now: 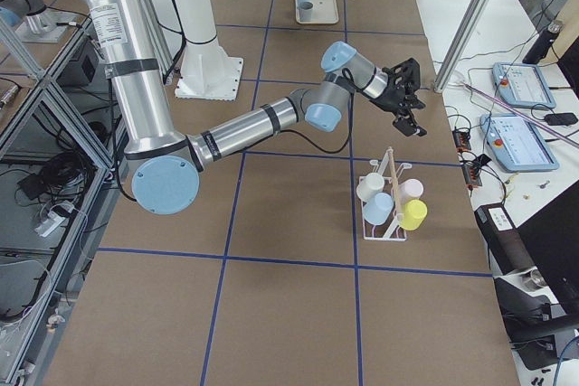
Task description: Transfer IKEA cup to right arm and place on rack
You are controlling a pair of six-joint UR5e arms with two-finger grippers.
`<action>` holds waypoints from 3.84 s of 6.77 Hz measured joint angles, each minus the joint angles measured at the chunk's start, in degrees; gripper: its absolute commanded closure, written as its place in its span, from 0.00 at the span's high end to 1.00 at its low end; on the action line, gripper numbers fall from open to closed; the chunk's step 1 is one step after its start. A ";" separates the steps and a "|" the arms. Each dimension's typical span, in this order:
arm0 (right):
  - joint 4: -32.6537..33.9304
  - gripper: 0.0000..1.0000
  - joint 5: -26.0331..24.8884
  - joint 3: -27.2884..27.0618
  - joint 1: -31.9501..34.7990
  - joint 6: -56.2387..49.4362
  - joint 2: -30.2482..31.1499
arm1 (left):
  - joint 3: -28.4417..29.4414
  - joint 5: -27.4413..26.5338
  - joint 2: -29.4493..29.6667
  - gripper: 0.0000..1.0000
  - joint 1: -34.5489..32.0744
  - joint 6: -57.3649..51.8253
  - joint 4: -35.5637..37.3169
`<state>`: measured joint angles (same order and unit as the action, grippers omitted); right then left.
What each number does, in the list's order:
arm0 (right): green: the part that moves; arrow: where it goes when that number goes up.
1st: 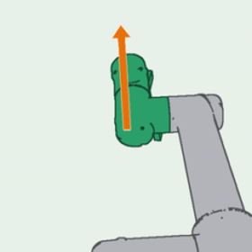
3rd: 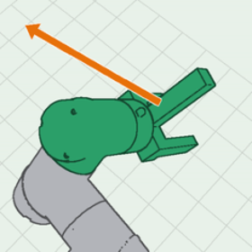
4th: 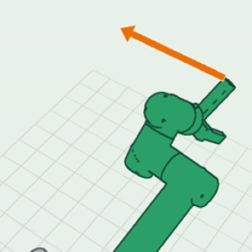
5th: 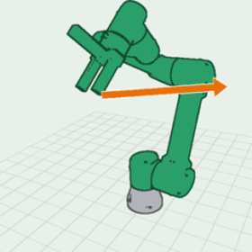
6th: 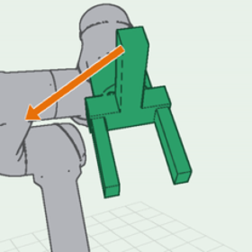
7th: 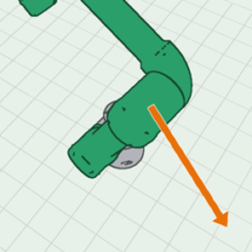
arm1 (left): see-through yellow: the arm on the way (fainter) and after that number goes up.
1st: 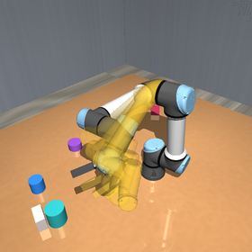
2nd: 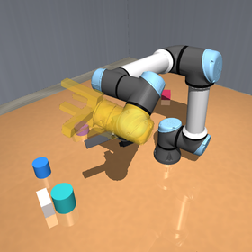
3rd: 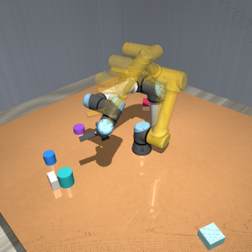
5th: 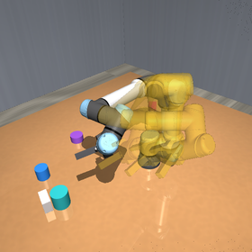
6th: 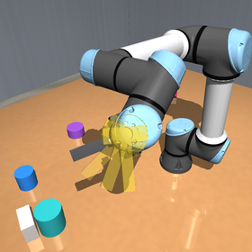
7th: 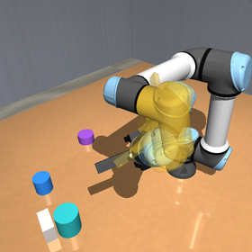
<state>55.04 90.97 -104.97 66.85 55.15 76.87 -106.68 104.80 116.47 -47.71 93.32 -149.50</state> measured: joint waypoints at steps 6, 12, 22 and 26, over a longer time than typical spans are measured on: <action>5.00 1.00 10.24 -12.23 -9.42 19.42 -5.36 | -10.27 14.52 -20.10 1.00 -10.51 -36.00 23.45; -0.98 1.00 -4.11 -11.24 -26.50 31.31 -11.20 | -4.85 18.08 -38.86 0.85 -13.15 -69.94 25.94; -4.45 1.00 -4.66 -9.23 -27.04 31.59 -11.44 | 2.01 18.34 -38.81 0.82 -11.88 -75.19 26.02; -4.59 1.00 -4.66 -9.12 -27.04 31.57 -11.31 | 2.46 18.42 -39.20 0.53 -8.33 -75.72 26.35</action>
<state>50.45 86.31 -114.09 39.81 86.73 65.56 -104.21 123.22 77.27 -56.04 17.60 -123.15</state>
